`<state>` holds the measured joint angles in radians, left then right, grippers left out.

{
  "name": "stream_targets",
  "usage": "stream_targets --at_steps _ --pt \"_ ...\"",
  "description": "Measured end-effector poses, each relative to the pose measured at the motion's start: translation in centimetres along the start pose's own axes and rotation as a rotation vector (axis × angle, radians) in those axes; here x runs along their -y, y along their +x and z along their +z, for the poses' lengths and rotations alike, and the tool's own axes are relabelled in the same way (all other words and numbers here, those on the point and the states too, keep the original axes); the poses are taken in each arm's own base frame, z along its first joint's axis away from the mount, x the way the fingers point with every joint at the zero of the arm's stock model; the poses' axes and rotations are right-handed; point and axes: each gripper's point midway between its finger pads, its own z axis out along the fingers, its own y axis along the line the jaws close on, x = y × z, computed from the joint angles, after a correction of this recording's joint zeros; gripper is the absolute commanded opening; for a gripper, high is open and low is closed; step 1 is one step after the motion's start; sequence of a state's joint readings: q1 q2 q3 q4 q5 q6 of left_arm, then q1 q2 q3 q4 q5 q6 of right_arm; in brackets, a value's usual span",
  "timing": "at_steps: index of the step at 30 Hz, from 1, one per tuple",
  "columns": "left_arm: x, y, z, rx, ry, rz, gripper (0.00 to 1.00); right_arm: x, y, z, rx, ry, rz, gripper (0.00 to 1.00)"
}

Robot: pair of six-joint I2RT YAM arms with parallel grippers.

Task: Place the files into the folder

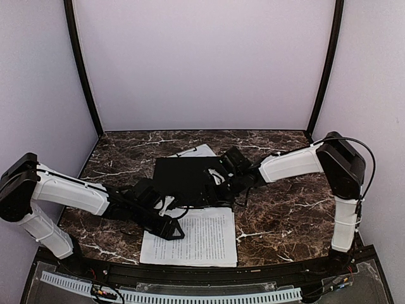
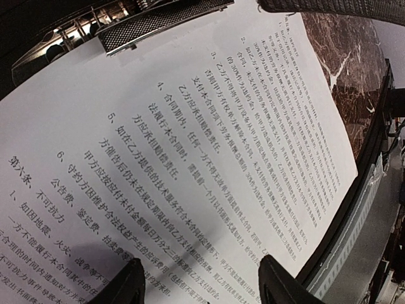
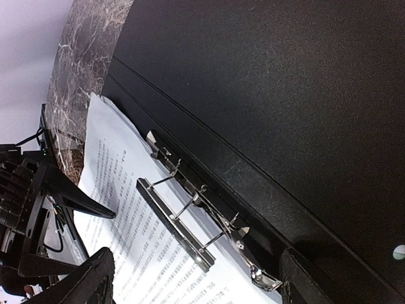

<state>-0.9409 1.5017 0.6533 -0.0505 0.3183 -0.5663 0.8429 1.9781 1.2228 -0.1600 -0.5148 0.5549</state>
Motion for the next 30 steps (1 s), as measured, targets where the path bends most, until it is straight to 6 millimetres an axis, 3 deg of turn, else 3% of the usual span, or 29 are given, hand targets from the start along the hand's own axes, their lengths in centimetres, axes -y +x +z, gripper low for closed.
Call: stream_targets --at_steps 10,24,30 --pt "0.0 0.0 0.0 0.001 -0.001 -0.004 0.61 -0.2 -0.1 -0.1 -0.002 -0.004 0.004 0.87" --pt "0.0 -0.1 0.0 0.004 0.0 -0.006 0.61 -1.8 -2.0 -1.4 0.045 -0.005 -0.049 0.87" --pt "-0.1 -0.1 0.0 0.005 -0.002 -0.007 0.61 -1.9 -1.7 -1.1 0.039 0.013 -0.053 0.87"
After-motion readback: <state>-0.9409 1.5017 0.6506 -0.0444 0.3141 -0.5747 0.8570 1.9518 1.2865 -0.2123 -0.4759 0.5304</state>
